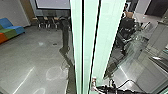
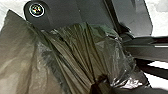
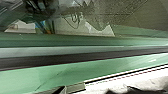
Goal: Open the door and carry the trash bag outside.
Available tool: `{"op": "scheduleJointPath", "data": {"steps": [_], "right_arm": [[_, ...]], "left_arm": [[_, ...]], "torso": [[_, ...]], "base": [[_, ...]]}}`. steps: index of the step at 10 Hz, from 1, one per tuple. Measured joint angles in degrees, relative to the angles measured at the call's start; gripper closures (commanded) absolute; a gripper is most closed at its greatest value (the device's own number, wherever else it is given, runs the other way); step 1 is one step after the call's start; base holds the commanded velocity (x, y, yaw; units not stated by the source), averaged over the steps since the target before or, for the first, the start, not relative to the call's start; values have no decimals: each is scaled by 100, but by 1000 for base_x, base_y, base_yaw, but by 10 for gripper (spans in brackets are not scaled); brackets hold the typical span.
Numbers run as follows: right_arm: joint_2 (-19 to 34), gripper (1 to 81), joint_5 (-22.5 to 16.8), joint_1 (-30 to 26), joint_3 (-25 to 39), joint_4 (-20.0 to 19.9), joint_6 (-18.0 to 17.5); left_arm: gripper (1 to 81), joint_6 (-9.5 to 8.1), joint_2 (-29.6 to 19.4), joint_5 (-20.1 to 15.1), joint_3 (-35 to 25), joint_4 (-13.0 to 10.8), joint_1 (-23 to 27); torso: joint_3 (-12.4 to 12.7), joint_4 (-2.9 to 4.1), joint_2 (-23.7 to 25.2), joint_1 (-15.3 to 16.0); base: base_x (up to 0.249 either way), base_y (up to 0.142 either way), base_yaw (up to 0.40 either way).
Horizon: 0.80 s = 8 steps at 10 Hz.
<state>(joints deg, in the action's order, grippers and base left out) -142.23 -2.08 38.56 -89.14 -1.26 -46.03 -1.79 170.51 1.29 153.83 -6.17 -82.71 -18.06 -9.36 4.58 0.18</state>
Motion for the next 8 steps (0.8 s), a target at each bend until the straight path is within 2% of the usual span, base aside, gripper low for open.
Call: {"op": "scheduleJointPath", "data": {"steps": [1, 3, 5, 8], "right_arm": [[-9, 10, 57, 9, 0, 11, -210], [-9, 10, 222, 30, 0, 93, -411], [6, 10, 412, 41, 9, 156, -422], [16, 10, 417, -15, -17, 263, -438]], "left_arm": [[811, 0, -2, 0, 0, 0, 0], [811, -2, -5, -4, 0, 0, 0], [811, -5, -5, -6, 0, 0, 0], [811, -11, -39, -15, 0, 0, 0]], "torso": [[0, 0, 0, 0], [-2, 0, 0, 0], [-2, 2, 0, 0], [-7, 6, -2, 0]], "base": [[0, 0, 0], [0, 0, 0], [0, 0, 0], [0, 0, 0]]}}
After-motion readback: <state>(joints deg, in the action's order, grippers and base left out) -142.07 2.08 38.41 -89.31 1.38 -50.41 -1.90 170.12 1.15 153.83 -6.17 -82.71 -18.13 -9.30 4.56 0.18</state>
